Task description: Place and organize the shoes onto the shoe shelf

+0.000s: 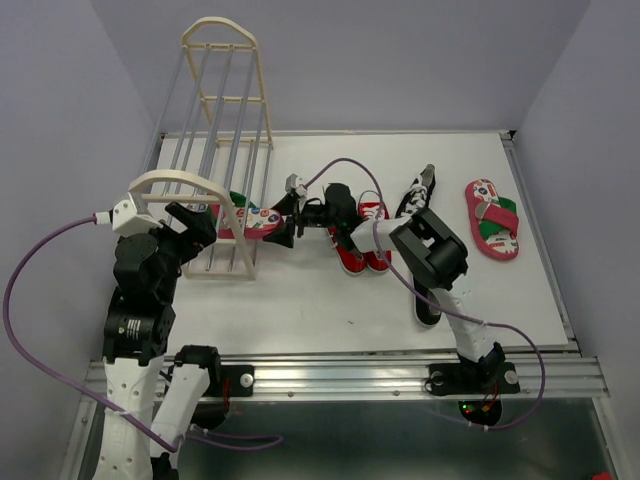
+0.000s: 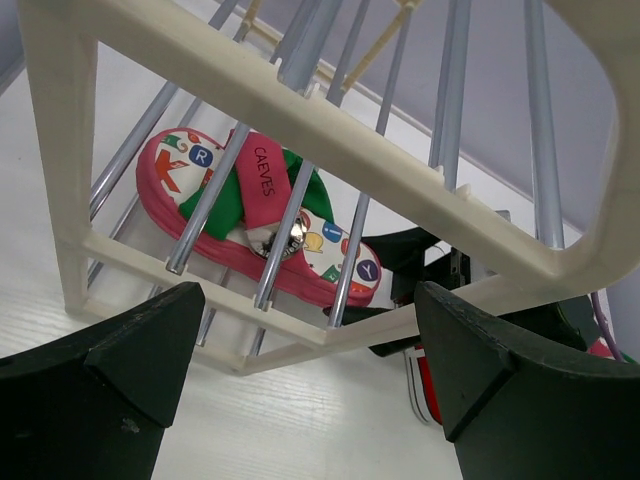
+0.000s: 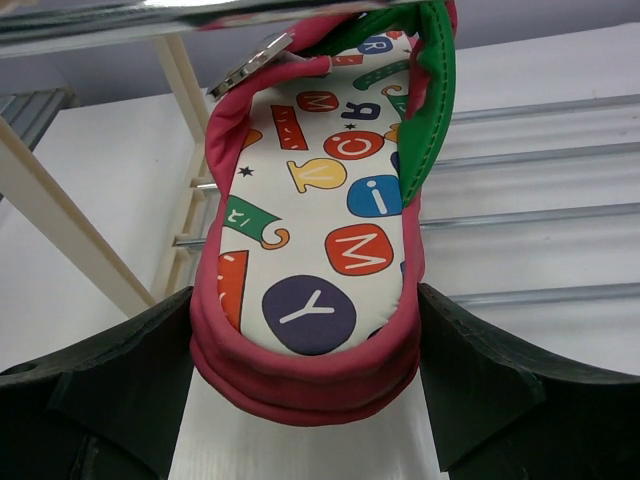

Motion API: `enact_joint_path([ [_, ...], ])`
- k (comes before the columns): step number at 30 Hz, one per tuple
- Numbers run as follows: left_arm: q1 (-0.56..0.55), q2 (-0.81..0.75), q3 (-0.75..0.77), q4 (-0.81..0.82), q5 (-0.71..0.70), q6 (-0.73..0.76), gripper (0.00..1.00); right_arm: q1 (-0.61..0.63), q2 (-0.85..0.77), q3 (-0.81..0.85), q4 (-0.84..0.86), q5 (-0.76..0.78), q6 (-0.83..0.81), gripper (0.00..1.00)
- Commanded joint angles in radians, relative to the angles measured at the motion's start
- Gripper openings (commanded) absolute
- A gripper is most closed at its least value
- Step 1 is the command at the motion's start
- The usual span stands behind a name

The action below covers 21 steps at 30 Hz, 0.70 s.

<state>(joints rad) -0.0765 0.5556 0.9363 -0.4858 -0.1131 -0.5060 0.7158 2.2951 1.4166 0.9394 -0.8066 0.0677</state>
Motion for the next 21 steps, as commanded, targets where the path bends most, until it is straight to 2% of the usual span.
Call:
enact_joint_path([
  [1,0.006,0.007,-0.004,0.070,0.009,0.020,0.99,0.001,0.015,0.114,0.073,-0.057,0.003,0.01],
  [15,0.006,0.017,-0.022,0.098,0.027,0.064,0.99,0.039,0.125,0.265,-0.053,-0.039,-0.046,0.01],
  [18,0.006,0.024,-0.027,0.104,0.032,0.069,0.99,0.039,0.135,0.269,-0.086,-0.039,-0.089,0.04],
  [20,0.006,0.030,-0.034,0.122,0.047,0.070,0.99,0.039,0.144,0.271,-0.112,-0.042,-0.109,0.14],
  [21,0.006,0.032,-0.036,0.127,0.055,0.069,0.99,0.039,0.147,0.275,-0.131,-0.048,-0.114,0.25],
])
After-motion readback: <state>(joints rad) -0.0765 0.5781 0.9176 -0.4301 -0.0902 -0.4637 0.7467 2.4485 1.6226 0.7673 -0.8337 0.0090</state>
